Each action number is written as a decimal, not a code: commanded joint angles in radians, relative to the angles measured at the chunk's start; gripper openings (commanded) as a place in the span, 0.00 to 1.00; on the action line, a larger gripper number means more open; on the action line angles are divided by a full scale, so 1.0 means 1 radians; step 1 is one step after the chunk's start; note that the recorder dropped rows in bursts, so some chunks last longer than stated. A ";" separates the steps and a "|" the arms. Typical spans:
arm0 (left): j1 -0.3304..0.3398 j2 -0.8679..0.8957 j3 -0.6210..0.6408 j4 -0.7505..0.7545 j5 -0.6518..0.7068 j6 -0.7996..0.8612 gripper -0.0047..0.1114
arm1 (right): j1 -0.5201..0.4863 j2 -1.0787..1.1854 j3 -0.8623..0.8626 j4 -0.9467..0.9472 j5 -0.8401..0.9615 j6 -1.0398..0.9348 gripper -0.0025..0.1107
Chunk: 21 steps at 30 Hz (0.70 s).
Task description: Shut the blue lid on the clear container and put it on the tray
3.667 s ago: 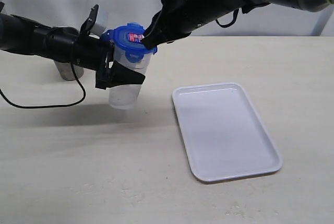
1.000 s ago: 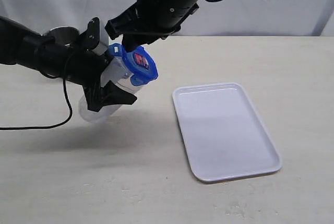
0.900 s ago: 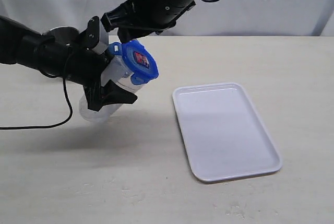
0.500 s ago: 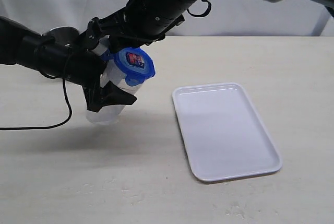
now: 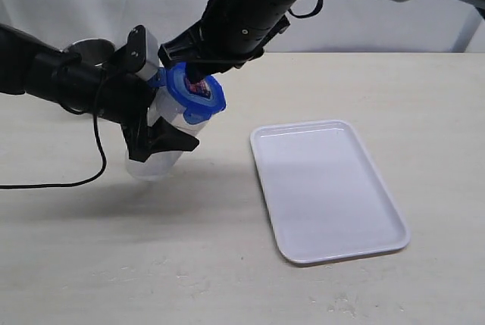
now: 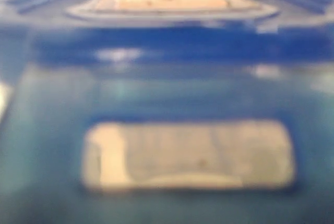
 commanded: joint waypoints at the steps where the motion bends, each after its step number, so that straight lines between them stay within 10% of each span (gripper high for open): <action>1: 0.001 -0.014 -0.006 -0.028 -0.009 0.031 0.04 | -0.005 -0.059 0.001 0.101 -0.028 -0.023 0.44; 21: 0.001 -0.014 -0.006 -0.028 0.024 0.031 0.04 | -0.004 0.019 0.001 0.250 -0.083 -0.129 0.44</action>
